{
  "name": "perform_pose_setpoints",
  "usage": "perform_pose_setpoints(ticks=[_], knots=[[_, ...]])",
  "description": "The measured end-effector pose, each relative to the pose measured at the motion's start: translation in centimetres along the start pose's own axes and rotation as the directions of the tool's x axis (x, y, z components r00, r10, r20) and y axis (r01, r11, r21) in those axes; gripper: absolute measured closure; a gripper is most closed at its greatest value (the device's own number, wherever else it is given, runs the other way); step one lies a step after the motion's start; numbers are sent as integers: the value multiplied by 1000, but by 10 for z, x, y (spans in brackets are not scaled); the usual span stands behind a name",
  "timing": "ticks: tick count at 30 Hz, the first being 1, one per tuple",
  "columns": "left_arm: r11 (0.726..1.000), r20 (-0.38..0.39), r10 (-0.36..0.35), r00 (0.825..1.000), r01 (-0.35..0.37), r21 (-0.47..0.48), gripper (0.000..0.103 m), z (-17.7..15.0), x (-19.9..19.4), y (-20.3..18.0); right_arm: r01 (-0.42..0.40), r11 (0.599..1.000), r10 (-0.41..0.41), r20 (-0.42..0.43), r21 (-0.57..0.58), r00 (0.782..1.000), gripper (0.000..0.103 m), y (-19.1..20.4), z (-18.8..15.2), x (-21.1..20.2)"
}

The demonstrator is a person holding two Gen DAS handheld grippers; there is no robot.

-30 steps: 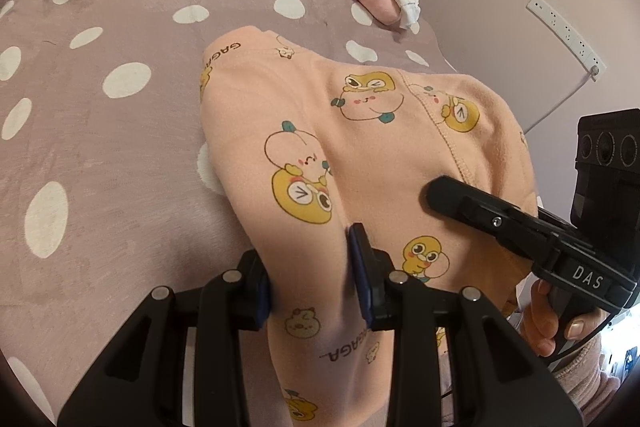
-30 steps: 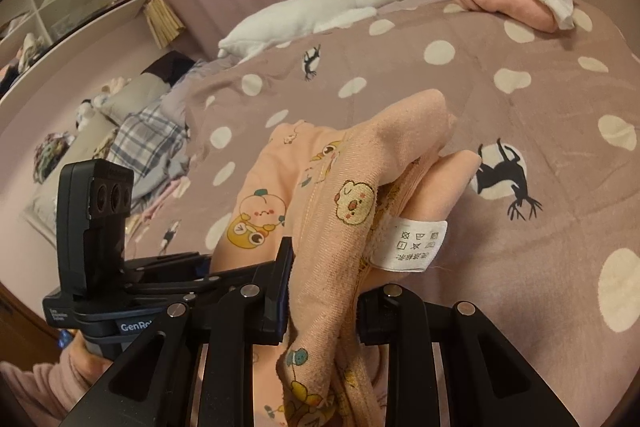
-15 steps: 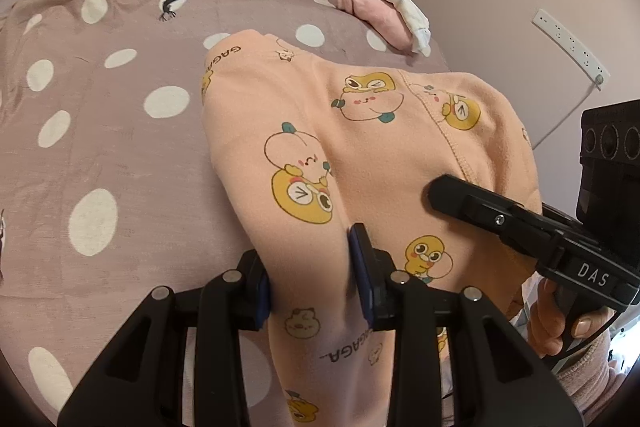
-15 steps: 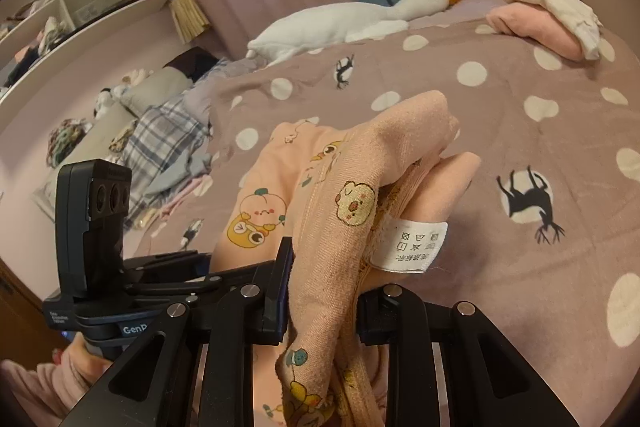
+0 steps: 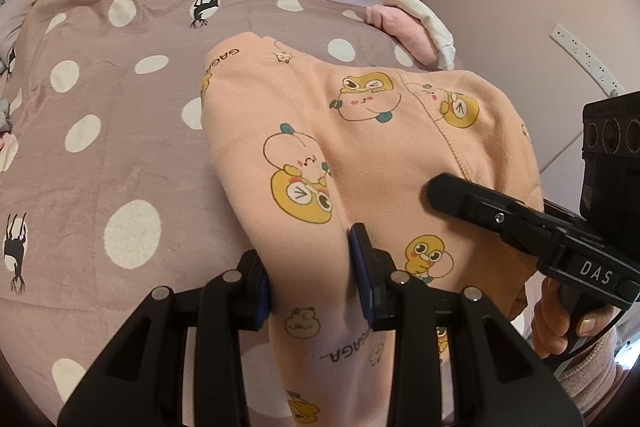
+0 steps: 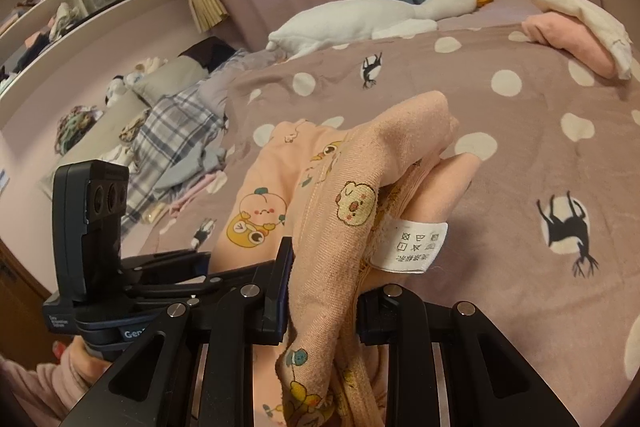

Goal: Fold small clothes

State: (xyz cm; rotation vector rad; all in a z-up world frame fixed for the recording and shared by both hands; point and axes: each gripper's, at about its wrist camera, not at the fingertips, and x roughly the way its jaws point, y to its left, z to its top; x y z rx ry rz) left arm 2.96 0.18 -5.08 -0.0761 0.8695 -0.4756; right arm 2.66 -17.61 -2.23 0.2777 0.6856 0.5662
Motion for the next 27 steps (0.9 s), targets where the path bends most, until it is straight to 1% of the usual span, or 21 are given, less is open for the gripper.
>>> perform_pose_setpoints(ticks=[17, 27], knots=[[998, -36, 42, 998, -43, -36, 70, 17, 25, 39, -24, 1000, 25, -51, 19, 998, 76, 0, 10, 42], [997, -72, 55, 996, -59, -46, 70, 19, 46, 49, -17, 999, 21, -83, 51, 996, 76, -6, 9, 58]])
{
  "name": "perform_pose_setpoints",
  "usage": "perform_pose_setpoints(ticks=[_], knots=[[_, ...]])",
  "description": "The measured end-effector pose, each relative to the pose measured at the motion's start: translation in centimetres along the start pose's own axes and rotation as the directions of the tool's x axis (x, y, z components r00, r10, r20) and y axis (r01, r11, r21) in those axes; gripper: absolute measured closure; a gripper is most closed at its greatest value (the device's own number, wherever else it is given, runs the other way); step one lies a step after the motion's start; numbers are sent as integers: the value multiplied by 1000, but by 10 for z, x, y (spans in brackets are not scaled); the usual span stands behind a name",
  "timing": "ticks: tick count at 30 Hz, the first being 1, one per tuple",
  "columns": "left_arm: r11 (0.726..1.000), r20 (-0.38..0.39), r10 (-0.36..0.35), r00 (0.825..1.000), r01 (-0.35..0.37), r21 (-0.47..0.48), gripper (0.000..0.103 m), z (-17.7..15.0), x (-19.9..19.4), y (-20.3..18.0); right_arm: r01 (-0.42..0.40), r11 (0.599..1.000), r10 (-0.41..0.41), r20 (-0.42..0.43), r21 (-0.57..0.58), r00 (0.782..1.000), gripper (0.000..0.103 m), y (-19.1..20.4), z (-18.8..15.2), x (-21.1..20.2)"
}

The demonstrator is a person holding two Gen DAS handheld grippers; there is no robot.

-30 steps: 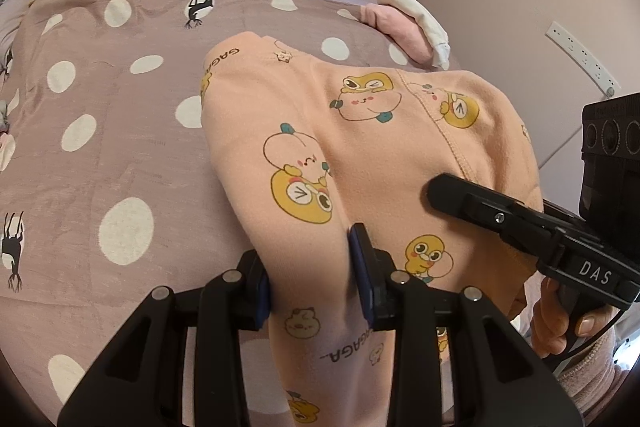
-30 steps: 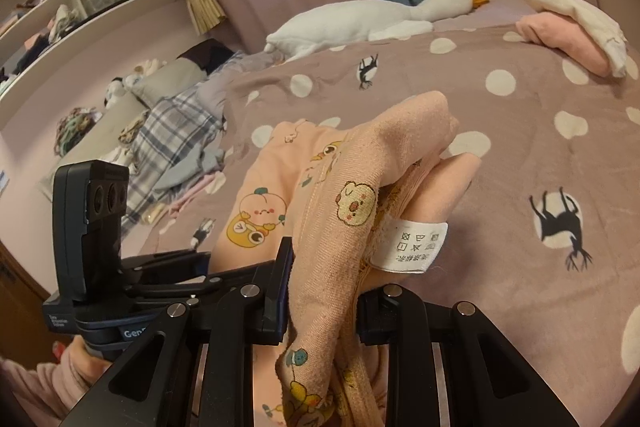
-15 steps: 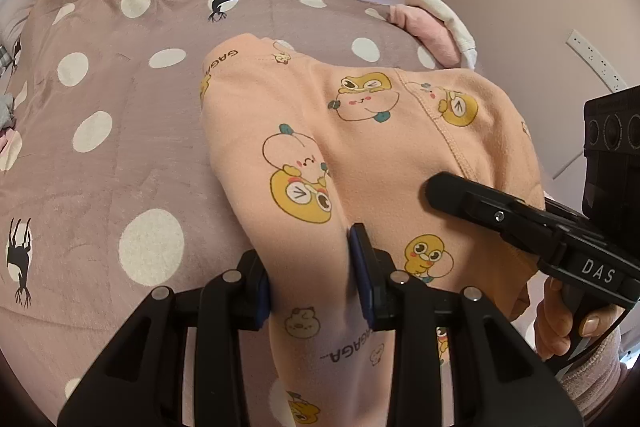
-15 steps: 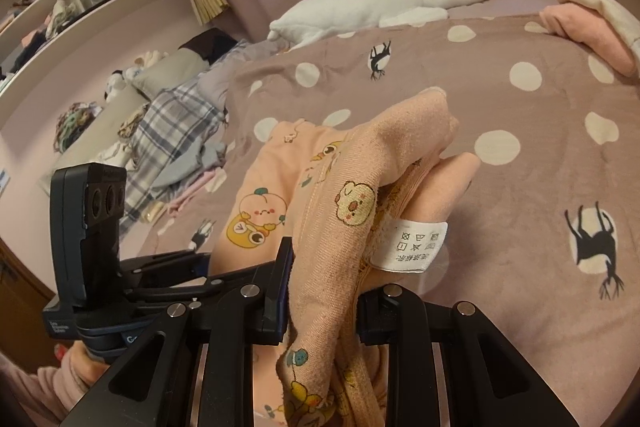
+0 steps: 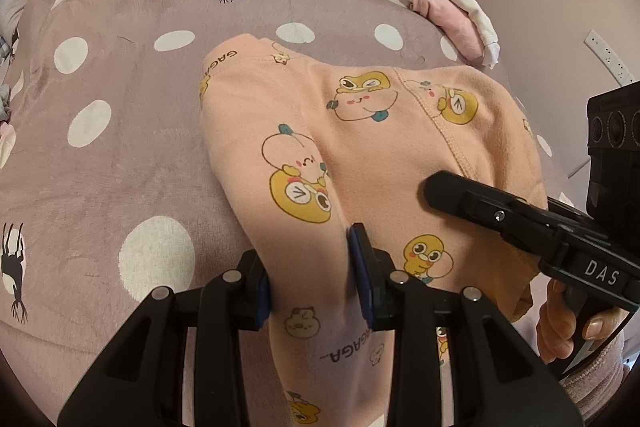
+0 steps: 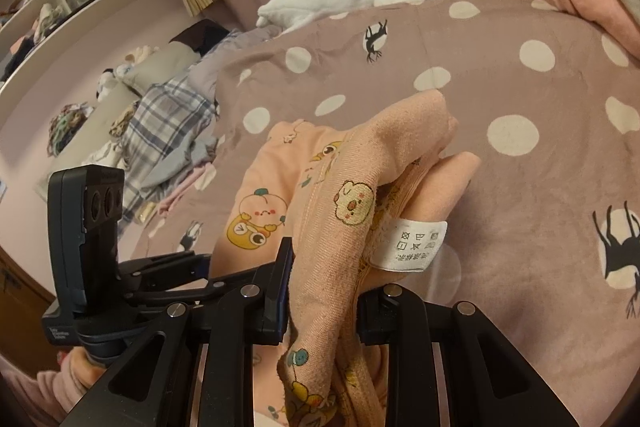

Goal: Fold small clothes

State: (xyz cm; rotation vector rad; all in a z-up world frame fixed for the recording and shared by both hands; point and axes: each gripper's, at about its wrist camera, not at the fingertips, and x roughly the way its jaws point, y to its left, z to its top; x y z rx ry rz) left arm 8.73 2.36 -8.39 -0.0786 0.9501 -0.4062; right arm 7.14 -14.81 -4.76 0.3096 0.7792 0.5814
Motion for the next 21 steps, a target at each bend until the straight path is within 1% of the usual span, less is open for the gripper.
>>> perform_pose_setpoints(ticks=[21], knots=[[1000, -66, 26, 997, -26, 3, 70, 7, 40, 8, 8, 997, -4, -59, 73, 998, 76, -24, 4, 31]])
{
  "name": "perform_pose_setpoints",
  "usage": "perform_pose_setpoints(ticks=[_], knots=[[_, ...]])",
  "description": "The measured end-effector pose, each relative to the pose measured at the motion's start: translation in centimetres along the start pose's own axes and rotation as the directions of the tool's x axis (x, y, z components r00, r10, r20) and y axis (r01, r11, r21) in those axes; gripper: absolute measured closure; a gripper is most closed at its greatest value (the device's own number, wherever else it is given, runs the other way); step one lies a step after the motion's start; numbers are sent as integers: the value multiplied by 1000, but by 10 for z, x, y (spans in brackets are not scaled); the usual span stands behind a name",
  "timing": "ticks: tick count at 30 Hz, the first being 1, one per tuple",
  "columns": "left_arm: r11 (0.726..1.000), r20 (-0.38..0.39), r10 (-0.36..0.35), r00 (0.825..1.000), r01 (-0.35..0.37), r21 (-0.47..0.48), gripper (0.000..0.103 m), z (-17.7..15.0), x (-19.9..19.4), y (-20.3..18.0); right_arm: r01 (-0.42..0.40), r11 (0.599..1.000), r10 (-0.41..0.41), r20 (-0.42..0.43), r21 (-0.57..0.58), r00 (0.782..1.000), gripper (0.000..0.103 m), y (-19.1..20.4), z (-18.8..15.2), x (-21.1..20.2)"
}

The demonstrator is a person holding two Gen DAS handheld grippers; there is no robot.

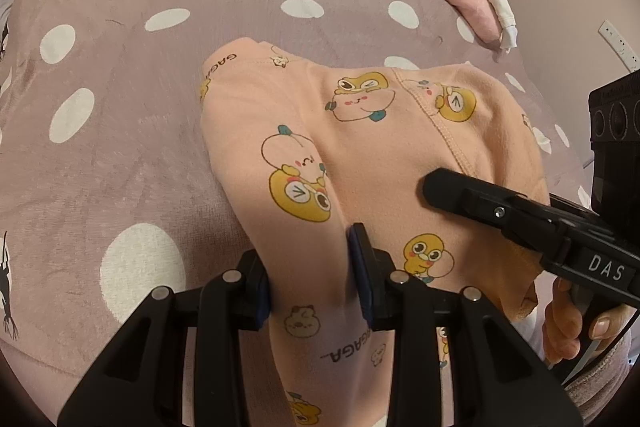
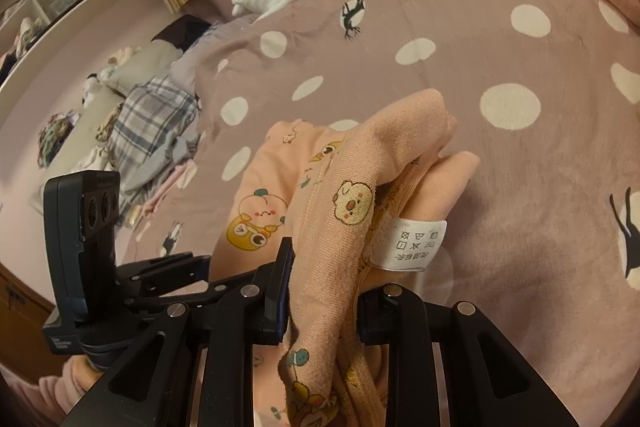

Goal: Fold small clothes

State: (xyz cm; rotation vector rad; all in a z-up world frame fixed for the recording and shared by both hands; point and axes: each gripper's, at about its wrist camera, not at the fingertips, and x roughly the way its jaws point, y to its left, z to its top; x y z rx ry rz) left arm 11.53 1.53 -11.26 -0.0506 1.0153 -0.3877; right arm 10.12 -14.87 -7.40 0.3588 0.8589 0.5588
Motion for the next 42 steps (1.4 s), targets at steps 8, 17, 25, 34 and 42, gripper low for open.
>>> perform_pose_setpoints(ticks=[8, 17, 25, 34, 42], knots=[[1000, -19, 21, 1000, -21, 0, 68, 0, 12, 1, 2, 999, -1, -28, 50, 1000, 76, -13, -1, 12], [999, -19, 38, 999, -38, 9, 65, 0, 15, 1, 4, 993, 1, -46, 118, 999, 76, -31, -5, 14], [998, -15, 52, 999, -52, 24, 63, -1, 14, -1, 14, 980, -1, -66, 201, 998, 76, -48, -8, 16], [991, 12, 128, 992, -129, 41, 43, -5, 11, 1, 29, 965, -11, -70, 259, 997, 65, -59, -12, 10], [988, 18, 150, 989, -150, 34, 42, -9, 5, 2, 51, 962, -37, -56, 267, 998, 65, -61, -12, -2]])
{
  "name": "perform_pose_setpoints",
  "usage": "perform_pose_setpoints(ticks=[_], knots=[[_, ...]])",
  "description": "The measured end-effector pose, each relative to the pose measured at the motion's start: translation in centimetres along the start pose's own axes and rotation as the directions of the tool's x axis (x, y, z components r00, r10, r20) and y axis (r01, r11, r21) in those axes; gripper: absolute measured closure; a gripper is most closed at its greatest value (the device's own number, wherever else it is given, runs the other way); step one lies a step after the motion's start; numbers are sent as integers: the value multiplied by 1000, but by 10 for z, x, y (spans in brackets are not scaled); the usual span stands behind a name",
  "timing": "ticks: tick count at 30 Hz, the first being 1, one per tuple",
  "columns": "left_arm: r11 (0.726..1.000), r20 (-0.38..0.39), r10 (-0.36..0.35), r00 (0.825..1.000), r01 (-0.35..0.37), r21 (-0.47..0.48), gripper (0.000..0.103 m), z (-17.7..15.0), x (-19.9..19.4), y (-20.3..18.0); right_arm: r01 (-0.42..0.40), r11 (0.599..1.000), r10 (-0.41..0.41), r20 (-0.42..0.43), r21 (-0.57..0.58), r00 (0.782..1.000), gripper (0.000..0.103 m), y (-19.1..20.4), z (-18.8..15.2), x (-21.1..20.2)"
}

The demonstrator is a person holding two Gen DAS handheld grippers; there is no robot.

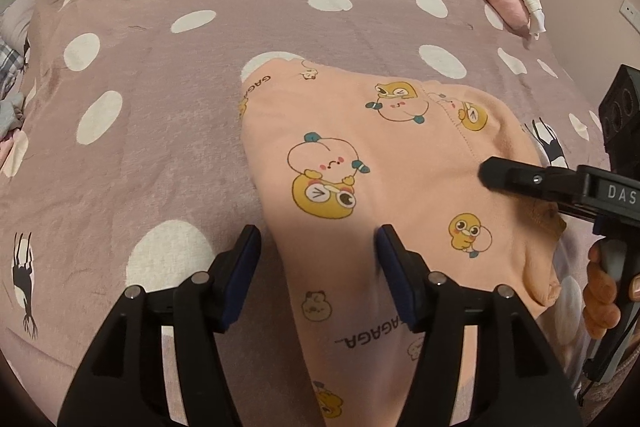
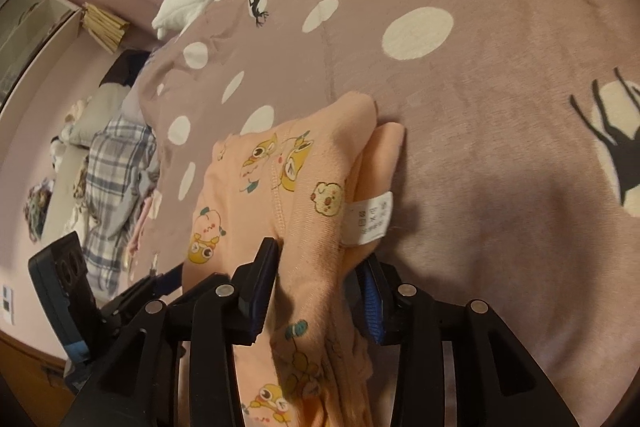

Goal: Fold small clothes

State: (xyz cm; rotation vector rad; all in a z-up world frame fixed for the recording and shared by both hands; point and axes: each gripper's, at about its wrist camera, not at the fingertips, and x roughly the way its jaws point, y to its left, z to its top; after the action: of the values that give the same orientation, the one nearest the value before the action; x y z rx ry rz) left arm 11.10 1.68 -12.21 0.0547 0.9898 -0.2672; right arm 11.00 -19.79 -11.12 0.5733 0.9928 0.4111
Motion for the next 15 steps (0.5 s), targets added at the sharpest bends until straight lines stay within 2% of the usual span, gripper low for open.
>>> perform_pose_setpoints(ticks=[9, 15], knots=[[1000, -14, 13, 1000, -14, -14, 36, -5, 0, 4, 56, 998, -56, 3, -4, 998, 64, -3, -1, 0], [1000, -13, 24, 1000, -24, -12, 36, -13, -9, 6, 142, 983, -137, 42, -120, 990, 64, 18, -8, -9]])
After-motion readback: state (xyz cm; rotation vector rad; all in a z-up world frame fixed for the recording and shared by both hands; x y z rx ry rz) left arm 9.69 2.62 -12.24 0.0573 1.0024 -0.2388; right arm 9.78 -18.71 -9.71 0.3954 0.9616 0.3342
